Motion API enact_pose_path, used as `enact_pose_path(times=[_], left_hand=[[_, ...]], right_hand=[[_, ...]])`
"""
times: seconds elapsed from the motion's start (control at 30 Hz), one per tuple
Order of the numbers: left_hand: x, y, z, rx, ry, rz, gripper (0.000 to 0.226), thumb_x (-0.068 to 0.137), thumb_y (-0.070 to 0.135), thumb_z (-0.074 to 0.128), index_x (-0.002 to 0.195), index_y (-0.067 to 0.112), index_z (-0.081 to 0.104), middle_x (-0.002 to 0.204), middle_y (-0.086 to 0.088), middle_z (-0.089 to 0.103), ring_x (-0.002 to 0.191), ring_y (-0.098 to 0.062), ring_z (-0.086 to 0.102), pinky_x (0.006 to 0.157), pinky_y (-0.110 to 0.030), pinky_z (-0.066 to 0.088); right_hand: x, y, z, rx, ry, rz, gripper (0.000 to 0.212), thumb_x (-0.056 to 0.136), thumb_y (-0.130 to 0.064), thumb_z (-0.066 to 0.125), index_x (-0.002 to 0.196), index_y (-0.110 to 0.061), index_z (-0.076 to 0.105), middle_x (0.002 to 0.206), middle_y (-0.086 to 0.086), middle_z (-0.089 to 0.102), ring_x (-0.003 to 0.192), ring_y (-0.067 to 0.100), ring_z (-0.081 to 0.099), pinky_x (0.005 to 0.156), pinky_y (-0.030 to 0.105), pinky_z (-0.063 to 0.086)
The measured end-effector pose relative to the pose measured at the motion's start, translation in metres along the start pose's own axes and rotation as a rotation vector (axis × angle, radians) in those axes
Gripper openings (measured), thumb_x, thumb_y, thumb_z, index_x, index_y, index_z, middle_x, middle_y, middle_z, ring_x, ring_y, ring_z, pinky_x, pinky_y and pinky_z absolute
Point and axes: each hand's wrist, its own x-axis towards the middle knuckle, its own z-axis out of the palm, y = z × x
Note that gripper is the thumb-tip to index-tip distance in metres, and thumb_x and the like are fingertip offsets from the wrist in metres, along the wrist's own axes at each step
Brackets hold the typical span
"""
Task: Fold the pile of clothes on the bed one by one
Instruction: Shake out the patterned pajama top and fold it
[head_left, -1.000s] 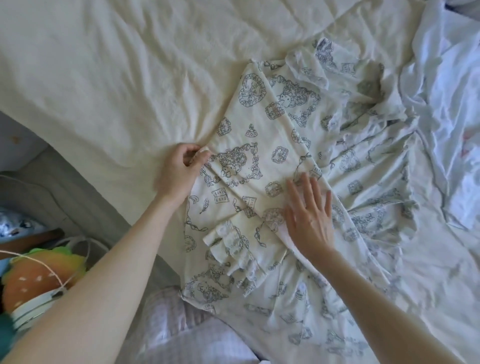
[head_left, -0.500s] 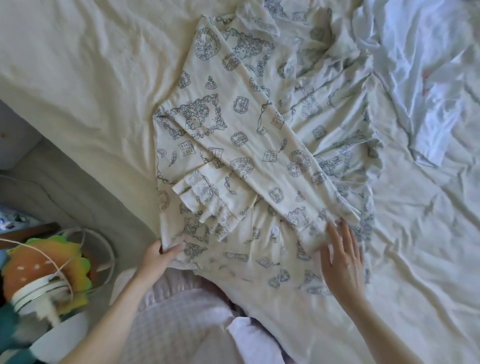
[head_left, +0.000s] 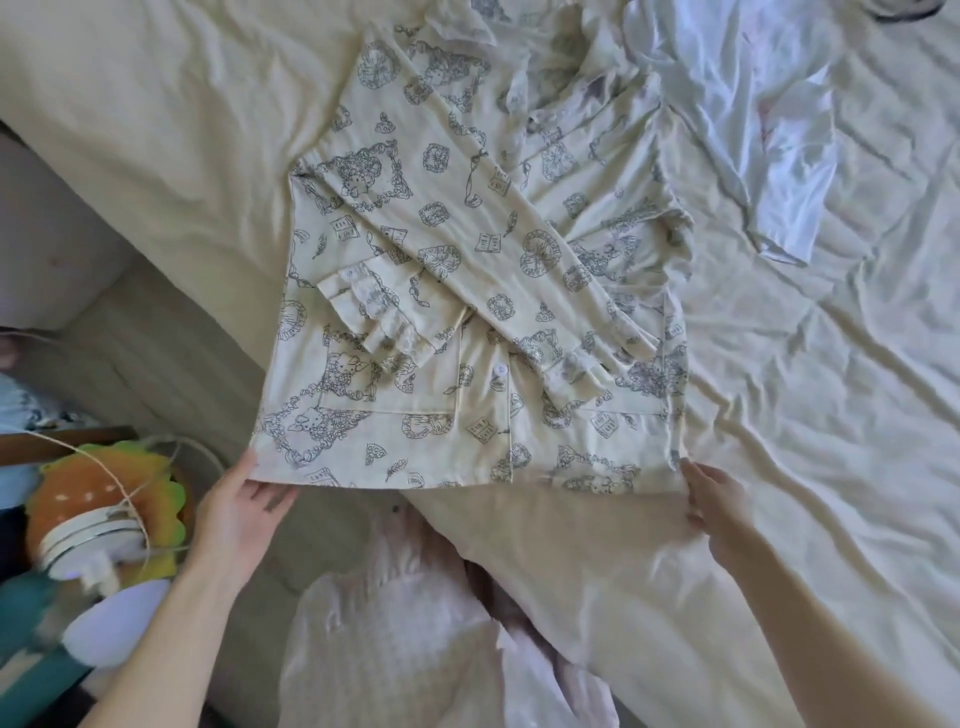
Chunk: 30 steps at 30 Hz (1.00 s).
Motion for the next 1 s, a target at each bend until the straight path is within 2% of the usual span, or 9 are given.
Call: enact_pose_path(times=[0.17,0.23,0.33,0.4,0.5,0.63,0.7,0.83,1.0], left_hand=[[-0.008,-0.003,0.006,-0.146,0.027,-0.025,0.013,0.095,0.016,0.046,0.096,0.015,0.059,0.089,0.001,0.072,0.098,-0.016,0.061,0.09,-0.037,0.045],[-0.011,-0.004,0.006,-0.143,0.025,-0.018,0.013,0.095,0.012,0.043,0.091,0.013,0.056,0.094,-0.001,0.07,0.099,-0.017,0.061,0.091,-0.038,0.045],[-0.016,-0.002,0.004,-0.139,0.007,-0.012,0.016,0.093,0.008,0.041,0.081,0.013,0.05,0.088,-0.001,0.073,0.097,-0.019,0.064,0.085,-0.038,0.052],[-0.019,0.0,0.003,-0.147,0.011,-0.001,0.016,0.093,0.01,0.043,0.079,0.014,0.048,0.086,-0.001,0.074,0.095,-0.018,0.065,0.08,-0.038,0.056],[-0.022,0.001,0.005,-0.128,0.009,0.027,0.011,0.095,0.015,0.045,0.093,0.014,0.056,0.086,0.001,0.074,0.097,-0.018,0.064,0.083,-0.038,0.052],[-0.029,-0.003,0.004,-0.037,-0.029,0.087,0.019,0.097,0.021,0.048,0.111,0.012,0.059,0.101,0.0,0.072,0.099,-0.016,0.066,0.088,-0.042,0.048],[-0.035,-0.005,0.004,-0.008,-0.024,0.123,0.021,0.097,0.023,0.048,0.112,0.011,0.058,0.107,-0.001,0.07,0.098,-0.014,0.068,0.088,-0.042,0.048],[-0.052,-0.007,0.008,0.001,0.038,0.183,0.017,0.098,0.019,0.046,0.106,0.008,0.057,0.112,-0.008,0.064,0.1,-0.019,0.064,0.088,-0.041,0.048],[-0.084,-0.006,0.015,0.005,0.077,0.223,0.016,0.101,0.017,0.043,0.104,0.007,0.055,0.11,-0.01,0.063,0.098,-0.02,0.064,0.086,-0.04,0.05]], right_hand=[[0.008,-0.001,-0.002,0.148,-0.107,0.094,0.016,0.088,-0.02,0.065,0.076,-0.009,0.061,0.061,0.001,0.029,0.046,0.011,0.027,0.043,0.022,0.025],[0.011,-0.002,-0.001,0.149,-0.125,0.117,0.012,0.086,-0.014,0.066,0.077,-0.007,0.062,0.061,0.002,0.032,0.046,0.011,0.027,0.04,0.022,0.025],[0.009,0.0,0.0,0.25,-0.116,0.13,0.008,0.088,-0.008,0.061,0.079,-0.008,0.06,0.074,0.006,0.048,0.057,0.016,0.043,0.044,0.022,0.041],[0.006,0.003,-0.001,0.471,-0.115,0.174,0.01,0.092,-0.008,0.055,0.082,-0.006,0.056,0.085,0.01,0.054,0.072,0.021,0.054,0.054,0.029,0.055],[-0.004,0.011,-0.002,0.687,-0.165,0.225,0.01,0.095,-0.008,0.052,0.087,-0.003,0.055,0.087,0.013,0.058,0.079,0.023,0.059,0.057,0.032,0.059],[-0.013,0.017,0.001,0.686,-0.234,0.257,0.01,0.094,-0.006,0.053,0.084,-0.004,0.056,0.079,0.01,0.055,0.075,0.02,0.057,0.057,0.027,0.059],[-0.013,0.017,-0.002,0.729,-0.236,0.275,0.007,0.093,-0.005,0.054,0.087,-0.005,0.057,0.083,0.009,0.059,0.079,0.019,0.06,0.06,0.027,0.059],[-0.02,0.019,-0.012,0.857,-0.215,0.27,0.004,0.092,-0.006,0.056,0.094,-0.004,0.059,0.085,0.008,0.068,0.073,0.018,0.07,0.085,0.035,0.053],[-0.041,0.028,-0.027,0.911,-0.24,0.22,0.006,0.096,-0.008,0.05,0.096,-0.003,0.055,0.095,0.011,0.063,0.084,0.024,0.067,0.088,0.039,0.053]])
